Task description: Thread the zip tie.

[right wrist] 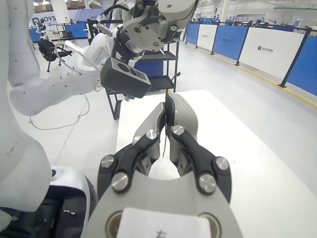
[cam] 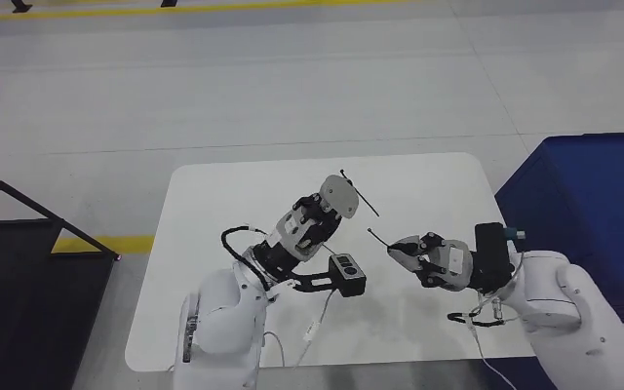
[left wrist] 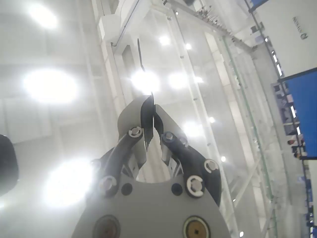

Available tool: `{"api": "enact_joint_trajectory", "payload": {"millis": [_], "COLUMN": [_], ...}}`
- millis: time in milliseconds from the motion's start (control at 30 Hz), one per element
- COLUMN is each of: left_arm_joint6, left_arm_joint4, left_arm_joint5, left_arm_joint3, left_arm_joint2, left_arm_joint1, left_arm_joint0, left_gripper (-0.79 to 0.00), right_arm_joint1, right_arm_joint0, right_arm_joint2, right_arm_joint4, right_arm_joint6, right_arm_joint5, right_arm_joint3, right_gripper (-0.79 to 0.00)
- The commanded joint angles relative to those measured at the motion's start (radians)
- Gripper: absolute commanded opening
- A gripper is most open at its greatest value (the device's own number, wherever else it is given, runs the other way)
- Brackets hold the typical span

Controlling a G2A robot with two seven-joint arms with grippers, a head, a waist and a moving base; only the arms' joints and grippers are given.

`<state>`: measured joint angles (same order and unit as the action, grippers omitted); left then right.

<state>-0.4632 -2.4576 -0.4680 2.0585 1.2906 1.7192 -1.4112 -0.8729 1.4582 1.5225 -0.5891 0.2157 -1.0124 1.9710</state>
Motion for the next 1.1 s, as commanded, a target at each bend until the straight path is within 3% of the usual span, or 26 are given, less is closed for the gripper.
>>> {"api": "enact_joint_trajectory", "payload": {"millis": [0, 100, 433, 1067], "left_arm_joint6": [0.061, 0.095, 0.119, 0.18], "left_arm_joint4": [0.058, 0.142, 0.132, 0.11], "left_arm_joint5": [-0.041, -0.074, -0.058, -0.002], "left_arm_joint3": [-0.004, 0.004, 0.023, -0.006], "left_arm_joint2": [-0.014, -0.029, -0.054, -0.071], "left_arm_joint1": [-0.004, -0.012, -0.032, -0.059], "left_arm_joint0": [-0.012, -0.03, -0.063, -0.029], "left_gripper": [-0.785, -0.785, -0.785, -0.785], "right_arm_joint1": [0.009, 0.024, 0.06, 0.081], "right_arm_joint0": [-0.006, -0.014, -0.035, -0.049], "right_arm_joint2": [-0.009, -0.018, -0.013, -0.02], "right_arm_joint4": [0.056, 0.142, 0.284, 0.296], "right_arm_joint6": [0.023, 0.06, 0.146, 0.152], "right_arm_joint5": [0.0, 0.0, 0.0, 0.0], "right_arm_joint3": [-0.012, -0.017, -0.058, -0.04], "right_gripper": [-0.785, -0.785, -0.785, -0.785]}}
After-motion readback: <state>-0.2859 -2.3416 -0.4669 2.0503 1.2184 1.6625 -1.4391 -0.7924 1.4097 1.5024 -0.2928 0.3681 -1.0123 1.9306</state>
